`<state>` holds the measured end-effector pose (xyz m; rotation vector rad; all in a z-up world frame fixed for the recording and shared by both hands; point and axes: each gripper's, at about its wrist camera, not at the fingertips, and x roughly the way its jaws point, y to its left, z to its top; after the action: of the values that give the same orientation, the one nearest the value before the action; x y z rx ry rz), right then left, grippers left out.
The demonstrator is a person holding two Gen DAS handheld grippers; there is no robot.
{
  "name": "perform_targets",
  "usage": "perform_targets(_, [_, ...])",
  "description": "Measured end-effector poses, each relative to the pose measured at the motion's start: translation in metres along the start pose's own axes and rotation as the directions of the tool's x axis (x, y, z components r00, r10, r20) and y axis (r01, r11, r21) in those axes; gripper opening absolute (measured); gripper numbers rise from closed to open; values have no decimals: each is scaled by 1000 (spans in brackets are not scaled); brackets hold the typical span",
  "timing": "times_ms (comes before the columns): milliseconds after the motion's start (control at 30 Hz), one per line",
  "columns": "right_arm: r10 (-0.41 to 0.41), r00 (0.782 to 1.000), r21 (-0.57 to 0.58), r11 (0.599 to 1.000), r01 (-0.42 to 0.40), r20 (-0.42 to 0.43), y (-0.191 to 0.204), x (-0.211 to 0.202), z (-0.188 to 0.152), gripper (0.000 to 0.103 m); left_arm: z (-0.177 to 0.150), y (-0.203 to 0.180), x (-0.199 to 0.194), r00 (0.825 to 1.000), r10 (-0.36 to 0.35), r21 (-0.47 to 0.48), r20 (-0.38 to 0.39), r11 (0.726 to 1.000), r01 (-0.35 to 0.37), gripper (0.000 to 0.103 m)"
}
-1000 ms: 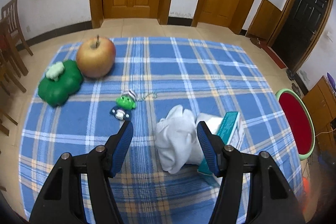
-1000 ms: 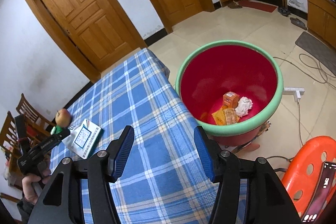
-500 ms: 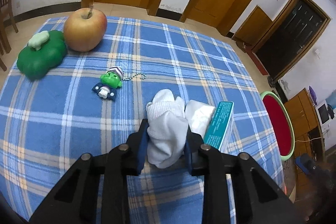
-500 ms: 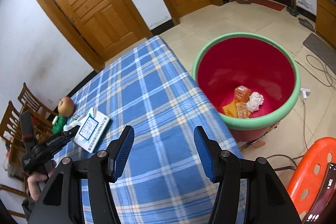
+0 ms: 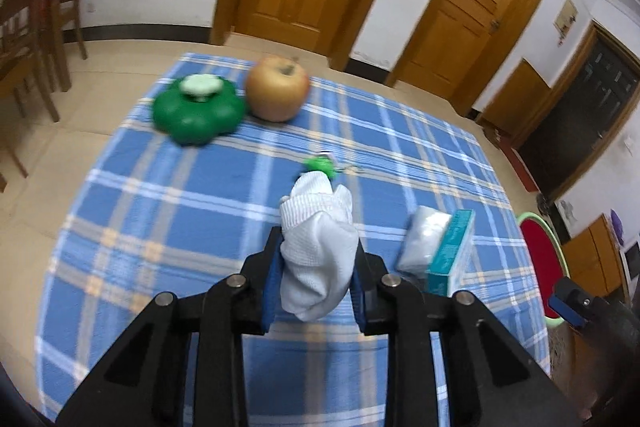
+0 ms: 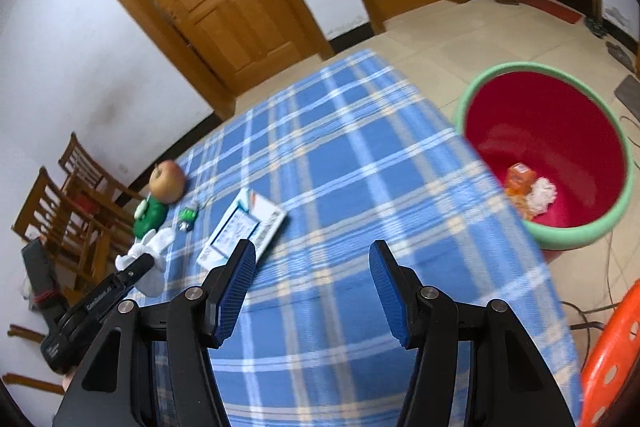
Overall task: Collect trash
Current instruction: 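Grasp the white sock with the left tool and lift it, then grasp the white medicine box with the right tool while the left holds the sock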
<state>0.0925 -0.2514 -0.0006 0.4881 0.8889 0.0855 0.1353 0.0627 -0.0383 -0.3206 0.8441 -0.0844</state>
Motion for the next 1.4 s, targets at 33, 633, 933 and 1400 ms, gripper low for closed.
perform_targets(33, [6,1000,0,1000,-6,-15,3,5,-1,61,-1,3,-1,1000,12,-3,5,1000,-12,29])
perform_targets(633, [15,993,66,998,-8,-119,61,89,5,66,-19,40,7,999,35,-93,-17,995,-36,29])
perform_targets(933, [22,985,117,993,-2,-170,63,117,4,66,-21,46,12,999,27,-107,-17,994,-29,29])
perform_targets(1400, [43,993,73,997,-35,-108,61,101,-4,62,-21,45,11,1000,17,-118,-14,993,-18,29])
